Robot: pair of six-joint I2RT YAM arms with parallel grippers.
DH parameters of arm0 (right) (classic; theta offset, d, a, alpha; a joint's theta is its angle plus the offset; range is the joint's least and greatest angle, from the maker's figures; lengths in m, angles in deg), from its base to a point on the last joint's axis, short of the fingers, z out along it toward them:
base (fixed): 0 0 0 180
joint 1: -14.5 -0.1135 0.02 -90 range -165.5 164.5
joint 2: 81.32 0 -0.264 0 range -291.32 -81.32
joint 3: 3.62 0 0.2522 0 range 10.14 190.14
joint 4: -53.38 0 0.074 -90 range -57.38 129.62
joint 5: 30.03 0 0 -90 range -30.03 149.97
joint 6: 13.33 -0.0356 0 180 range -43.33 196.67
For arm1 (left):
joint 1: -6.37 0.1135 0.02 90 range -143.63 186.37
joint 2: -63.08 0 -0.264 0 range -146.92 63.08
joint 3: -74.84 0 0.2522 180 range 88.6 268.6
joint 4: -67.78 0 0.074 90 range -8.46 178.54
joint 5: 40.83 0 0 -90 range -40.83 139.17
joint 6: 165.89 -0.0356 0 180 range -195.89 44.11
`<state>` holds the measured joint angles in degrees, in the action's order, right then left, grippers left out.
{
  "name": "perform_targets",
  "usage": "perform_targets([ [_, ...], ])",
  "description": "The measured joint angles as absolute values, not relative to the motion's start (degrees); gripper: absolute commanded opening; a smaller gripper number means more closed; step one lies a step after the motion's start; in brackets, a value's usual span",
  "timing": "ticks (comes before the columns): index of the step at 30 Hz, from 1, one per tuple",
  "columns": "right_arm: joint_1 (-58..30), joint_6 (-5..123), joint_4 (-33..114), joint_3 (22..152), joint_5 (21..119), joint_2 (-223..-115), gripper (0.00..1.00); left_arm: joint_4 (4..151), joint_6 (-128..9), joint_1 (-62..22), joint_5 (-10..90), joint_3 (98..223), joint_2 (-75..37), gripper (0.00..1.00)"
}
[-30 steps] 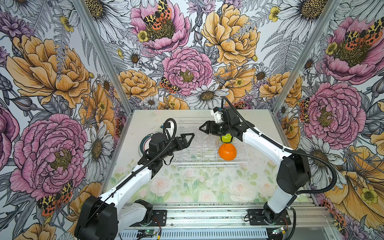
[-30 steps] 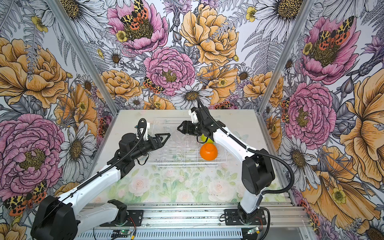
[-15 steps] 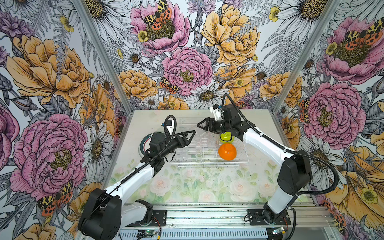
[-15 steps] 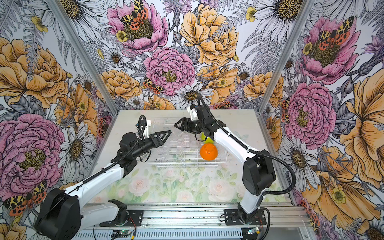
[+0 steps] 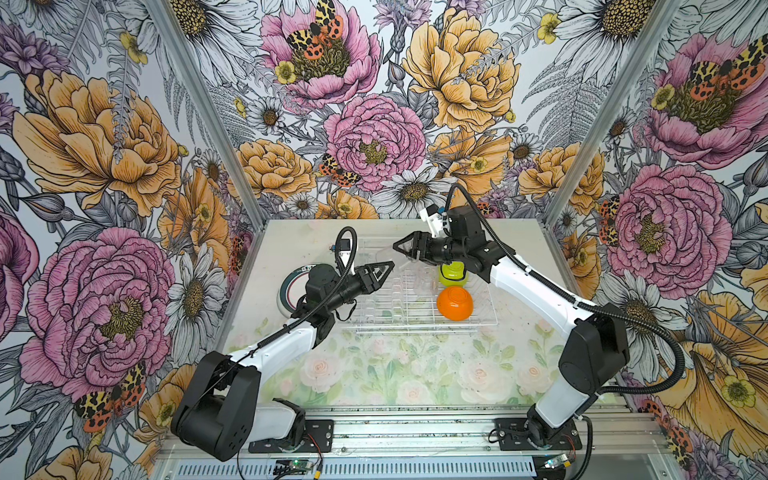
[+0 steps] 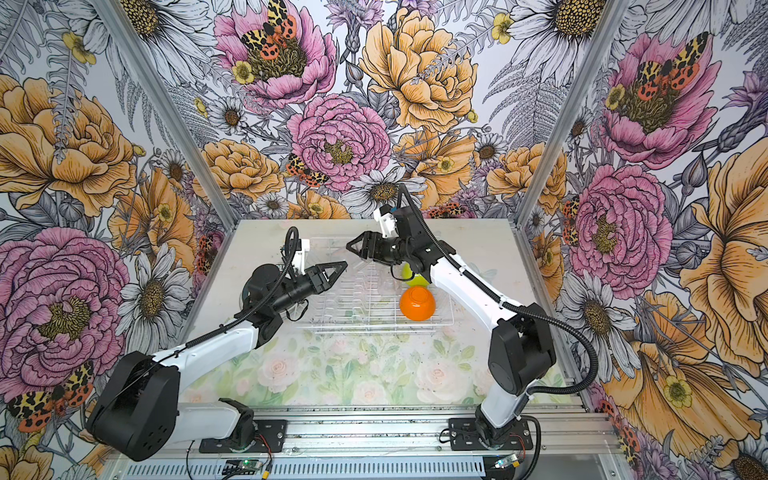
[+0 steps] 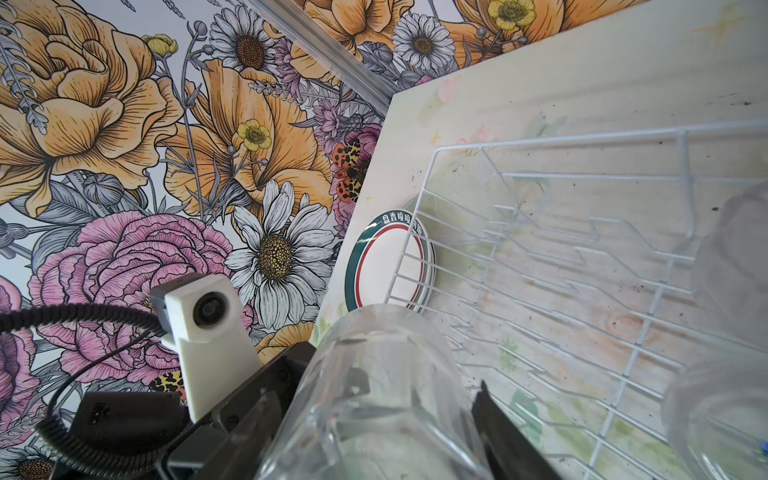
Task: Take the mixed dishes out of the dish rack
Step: 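Grasp the held glass with the left gripper while the right holds it, then open the right gripper and draw it back while the left holds the glass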
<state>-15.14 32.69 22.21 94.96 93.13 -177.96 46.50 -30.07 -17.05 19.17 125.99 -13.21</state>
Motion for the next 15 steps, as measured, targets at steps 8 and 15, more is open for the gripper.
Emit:
perform_targets([
  [8,-14.6,31.9,24.2,93.7,94.3,-177.8,0.47,43.6,-28.9,-17.6,16.1,126.2,-14.4,0.31],
  [15,-14.2,31.0,27.7,92.7,93.9,-177.7,0.64,47.5,-31.1,-19.5,14.4,126.9,-12.3,0.0],
])
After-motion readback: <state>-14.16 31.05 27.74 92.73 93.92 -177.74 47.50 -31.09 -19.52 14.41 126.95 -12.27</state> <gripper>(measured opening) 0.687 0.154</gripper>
